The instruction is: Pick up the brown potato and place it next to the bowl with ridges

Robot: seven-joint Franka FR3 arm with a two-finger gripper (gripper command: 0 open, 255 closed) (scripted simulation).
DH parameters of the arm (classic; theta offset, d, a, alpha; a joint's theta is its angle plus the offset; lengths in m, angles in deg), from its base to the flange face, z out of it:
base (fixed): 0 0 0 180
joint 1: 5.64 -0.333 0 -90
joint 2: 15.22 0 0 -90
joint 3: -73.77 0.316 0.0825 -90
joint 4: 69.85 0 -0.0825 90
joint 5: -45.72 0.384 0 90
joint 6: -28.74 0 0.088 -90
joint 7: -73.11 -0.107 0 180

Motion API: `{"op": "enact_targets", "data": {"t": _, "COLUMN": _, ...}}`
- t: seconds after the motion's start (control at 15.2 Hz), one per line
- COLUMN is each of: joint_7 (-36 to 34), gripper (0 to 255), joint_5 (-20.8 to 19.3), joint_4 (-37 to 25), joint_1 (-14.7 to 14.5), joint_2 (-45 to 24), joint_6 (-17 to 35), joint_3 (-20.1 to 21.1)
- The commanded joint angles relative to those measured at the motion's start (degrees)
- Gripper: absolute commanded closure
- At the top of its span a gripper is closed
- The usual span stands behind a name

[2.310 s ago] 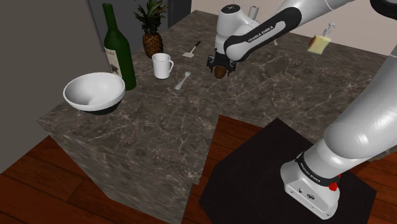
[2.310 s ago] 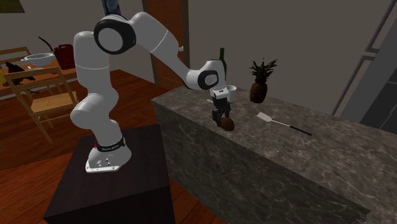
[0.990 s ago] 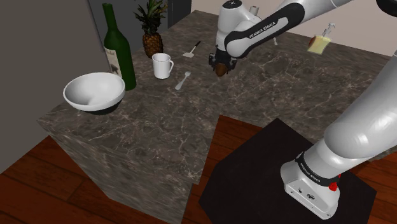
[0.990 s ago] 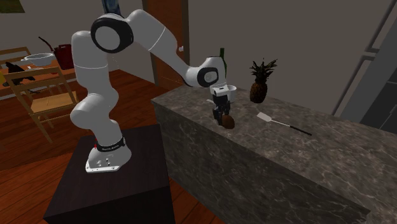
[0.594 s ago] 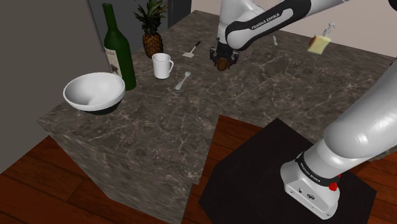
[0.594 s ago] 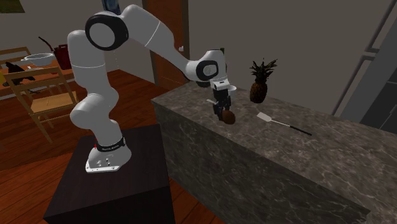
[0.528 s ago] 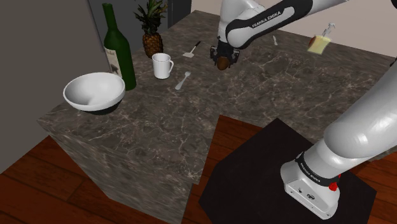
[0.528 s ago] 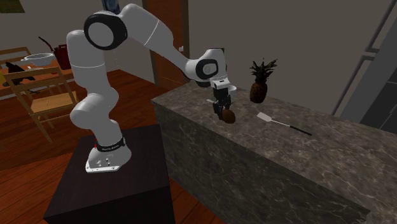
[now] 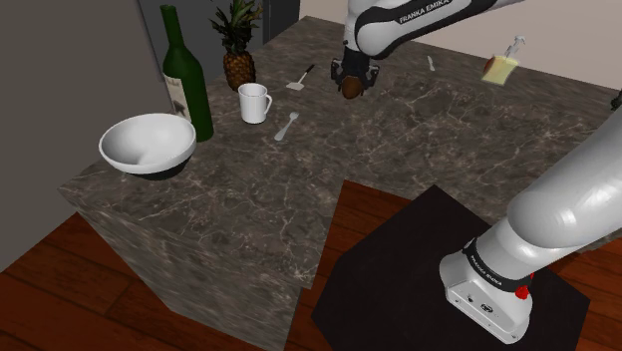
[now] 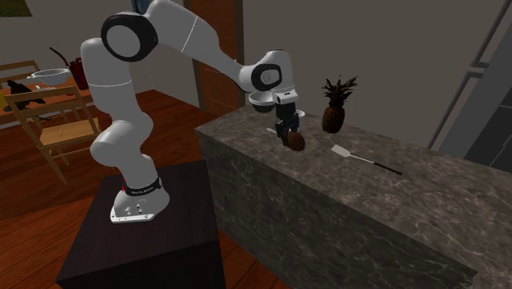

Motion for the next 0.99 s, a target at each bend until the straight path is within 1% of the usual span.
{"op": "enact_targets", "data": {"t": 0.0, "joint_7": 0.83, "gripper": 255, "joint_5": 0.7, "joint_4": -0.84, "joint_1": 0.06, "joint_2": 0.7, "joint_6": -1.38, "joint_3": 0.07}}
{"op": "enact_targets", "data": {"t": 0.79, "joint_7": 4.34, "gripper": 255, "joint_5": 3.63, "joint_4": -6.09, "joint_1": 0.06, "joint_2": 3.82, "joint_6": -9.07, "joint_3": 0.36}}
{"op": "enact_targets", "data": {"t": 0.92, "joint_7": 1.6, "gripper": 255, "joint_5": 3.26, "joint_4": -6.63, "joint_1": -1.39, "joint_2": 3.49, "joint_6": -10.1, "joint_3": 1.67}}
